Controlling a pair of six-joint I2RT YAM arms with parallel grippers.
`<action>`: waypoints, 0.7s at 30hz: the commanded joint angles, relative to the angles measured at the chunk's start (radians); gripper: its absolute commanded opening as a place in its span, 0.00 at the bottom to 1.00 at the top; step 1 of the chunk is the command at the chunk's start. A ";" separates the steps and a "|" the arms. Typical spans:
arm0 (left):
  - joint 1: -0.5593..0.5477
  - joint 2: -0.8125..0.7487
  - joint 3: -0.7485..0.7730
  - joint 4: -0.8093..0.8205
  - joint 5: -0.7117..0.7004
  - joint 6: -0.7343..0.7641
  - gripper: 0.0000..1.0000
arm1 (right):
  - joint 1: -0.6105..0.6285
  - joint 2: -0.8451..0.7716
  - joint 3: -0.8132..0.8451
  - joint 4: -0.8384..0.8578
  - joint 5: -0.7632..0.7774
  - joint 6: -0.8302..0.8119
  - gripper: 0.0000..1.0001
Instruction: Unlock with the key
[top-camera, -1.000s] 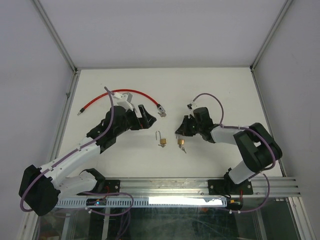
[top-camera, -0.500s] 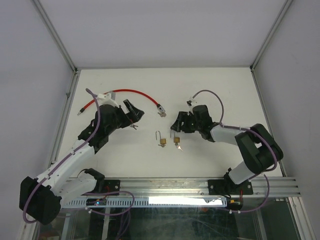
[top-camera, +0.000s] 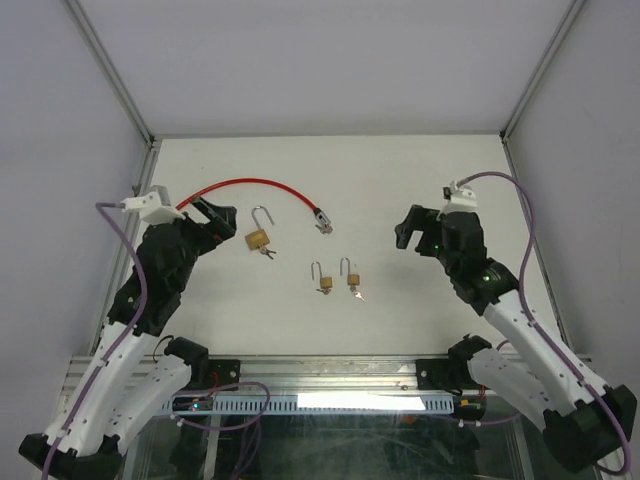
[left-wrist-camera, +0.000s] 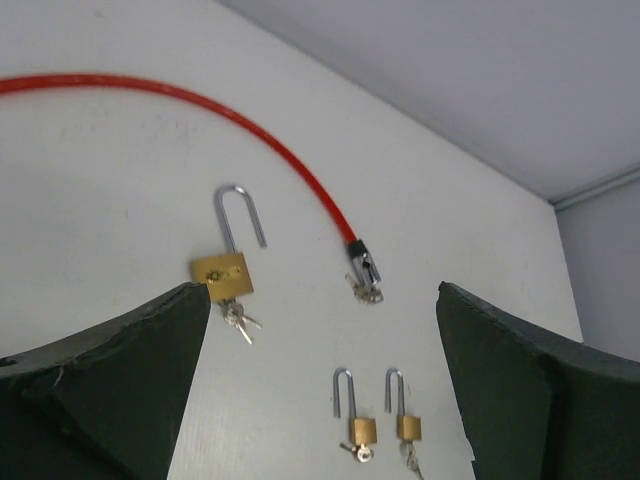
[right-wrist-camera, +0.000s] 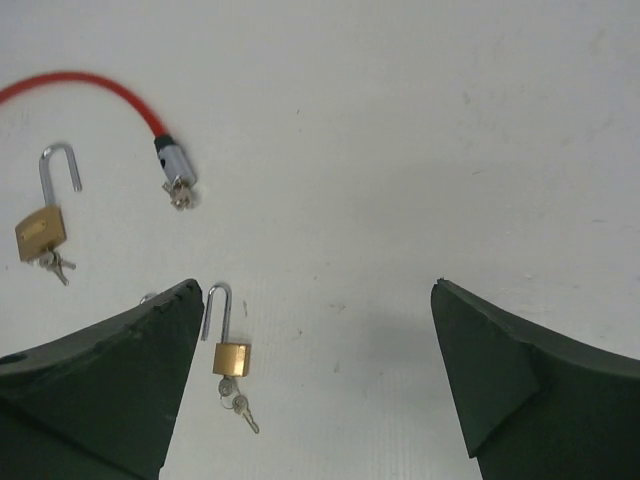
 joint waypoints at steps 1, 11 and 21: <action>0.003 -0.098 0.076 0.011 -0.176 0.171 0.99 | -0.001 -0.172 0.071 -0.161 0.229 -0.017 1.00; 0.005 -0.221 -0.048 0.172 -0.173 0.294 0.99 | -0.001 -0.417 0.006 -0.086 0.307 0.004 0.99; 0.016 -0.218 -0.058 0.157 -0.185 0.293 0.99 | -0.001 -0.368 0.009 -0.076 0.315 0.025 0.99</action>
